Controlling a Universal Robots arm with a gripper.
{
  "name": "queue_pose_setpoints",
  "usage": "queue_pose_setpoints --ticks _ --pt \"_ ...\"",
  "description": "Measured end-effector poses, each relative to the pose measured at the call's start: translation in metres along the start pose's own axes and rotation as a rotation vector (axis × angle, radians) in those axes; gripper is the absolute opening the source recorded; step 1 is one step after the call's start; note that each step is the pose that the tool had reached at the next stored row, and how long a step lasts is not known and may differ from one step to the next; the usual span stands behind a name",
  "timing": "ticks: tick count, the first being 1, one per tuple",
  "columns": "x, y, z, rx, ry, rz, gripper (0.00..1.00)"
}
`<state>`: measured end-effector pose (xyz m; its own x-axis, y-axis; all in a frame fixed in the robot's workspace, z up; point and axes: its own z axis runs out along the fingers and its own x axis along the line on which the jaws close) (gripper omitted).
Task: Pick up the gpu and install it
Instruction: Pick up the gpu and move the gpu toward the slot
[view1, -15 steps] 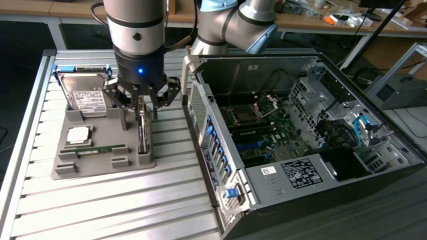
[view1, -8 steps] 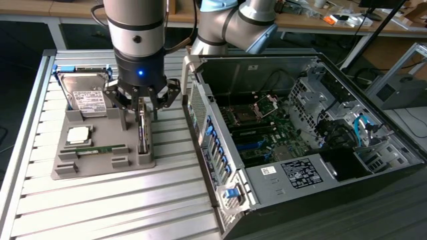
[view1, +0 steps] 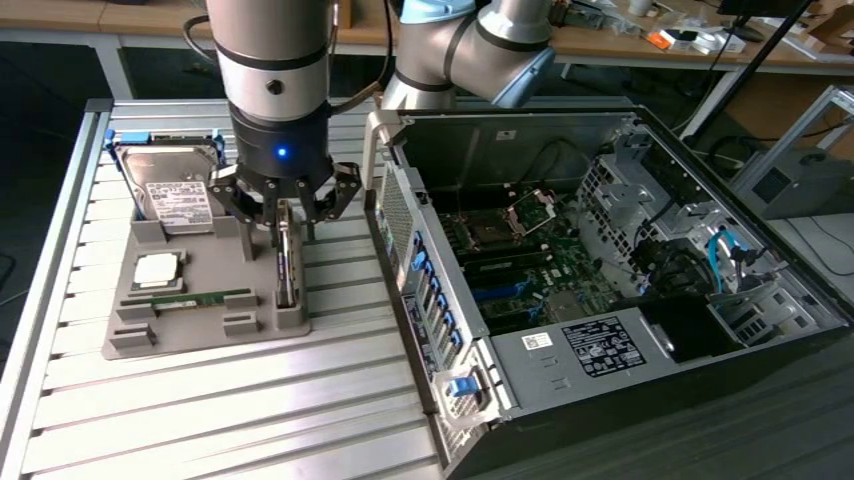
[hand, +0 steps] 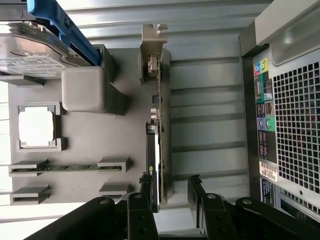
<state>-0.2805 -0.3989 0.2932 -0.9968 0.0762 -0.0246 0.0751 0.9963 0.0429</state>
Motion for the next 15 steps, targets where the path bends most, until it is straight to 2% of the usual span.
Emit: queue_pose_setpoints --ticks 4,6,8,9,10,13,15 --pt "0.0 -0.0004 0.0097 0.0001 0.0001 0.0 0.42" --pt "0.0 0.0019 0.0125 0.0002 0.0 0.0 0.42" --pt "0.002 0.0138 0.0181 0.0001 0.0 0.0 0.42" --pt "0.012 0.0236 0.0218 0.0001 -0.0003 0.0 0.42" --pt "0.014 0.0239 0.0226 -0.0001 -0.0005 0.0 0.42" --pt "0.014 0.0238 0.0338 0.0 -0.0004 0.0 0.42" --pt "0.015 0.0284 0.0376 0.0001 -0.0004 0.0 0.42"
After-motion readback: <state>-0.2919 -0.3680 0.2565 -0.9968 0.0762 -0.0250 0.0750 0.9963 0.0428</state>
